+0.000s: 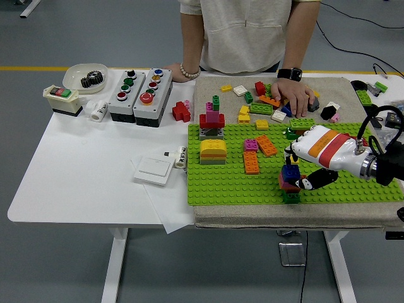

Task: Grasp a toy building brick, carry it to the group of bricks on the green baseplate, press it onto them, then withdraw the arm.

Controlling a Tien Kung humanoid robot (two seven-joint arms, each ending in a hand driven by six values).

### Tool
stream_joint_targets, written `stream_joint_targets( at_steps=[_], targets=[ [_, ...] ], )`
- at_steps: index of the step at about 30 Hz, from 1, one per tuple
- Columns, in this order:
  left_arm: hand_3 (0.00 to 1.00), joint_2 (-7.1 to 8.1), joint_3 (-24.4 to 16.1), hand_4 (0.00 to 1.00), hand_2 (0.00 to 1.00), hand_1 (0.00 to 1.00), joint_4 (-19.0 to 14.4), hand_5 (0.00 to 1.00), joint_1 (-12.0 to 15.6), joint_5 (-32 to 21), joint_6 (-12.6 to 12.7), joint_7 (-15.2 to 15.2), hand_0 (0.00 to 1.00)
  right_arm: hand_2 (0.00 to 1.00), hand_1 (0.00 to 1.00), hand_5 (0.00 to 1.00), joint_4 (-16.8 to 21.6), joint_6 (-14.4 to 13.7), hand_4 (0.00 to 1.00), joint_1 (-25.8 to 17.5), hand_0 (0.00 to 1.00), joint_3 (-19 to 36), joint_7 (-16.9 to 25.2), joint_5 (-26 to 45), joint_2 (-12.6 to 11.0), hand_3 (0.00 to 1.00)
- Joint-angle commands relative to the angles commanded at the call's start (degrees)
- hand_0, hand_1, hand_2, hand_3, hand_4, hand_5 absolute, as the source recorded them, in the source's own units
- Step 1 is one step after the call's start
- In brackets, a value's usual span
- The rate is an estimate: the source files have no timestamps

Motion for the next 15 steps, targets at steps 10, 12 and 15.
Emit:
stream_joint_targets(
  at_steps=[10, 12, 15],
  targets=[
    [0.590, -0.02, 0.0, 0.644, 0.723, 0.726, -0.1, 0.666, 0.0, 0.1, 0.0, 0.0, 0.742, 0.539, 0.423, 0.416, -0.2, 0.3, 0.800, -0.2, 0.206, 0.2, 0.2, 0.2, 0.2, 0.562],
    [0.590, -0.02, -0.1, 0.644, 0.722, 0.726, -0.1, 0.666, 0.0, 0.1, 0.0, 0.0, 0.742, 0.543, 0.424, 0.417, -0.2, 0.2, 0.813, -0.2, 0.206, 0.2, 0.2, 0.2, 0.3, 0.573],
    [0.590, -0.02, -0.1, 0.644, 0.722, 0.726, -0.1, 0.666, 0.0, 0.1, 0.0, 0.0, 0.742, 0.543, 0.424, 0.417, -0.3, 0.2, 0.813, -0.2, 0.206, 0.3, 0.2, 0.2, 0.3, 0.573]
  ],
)
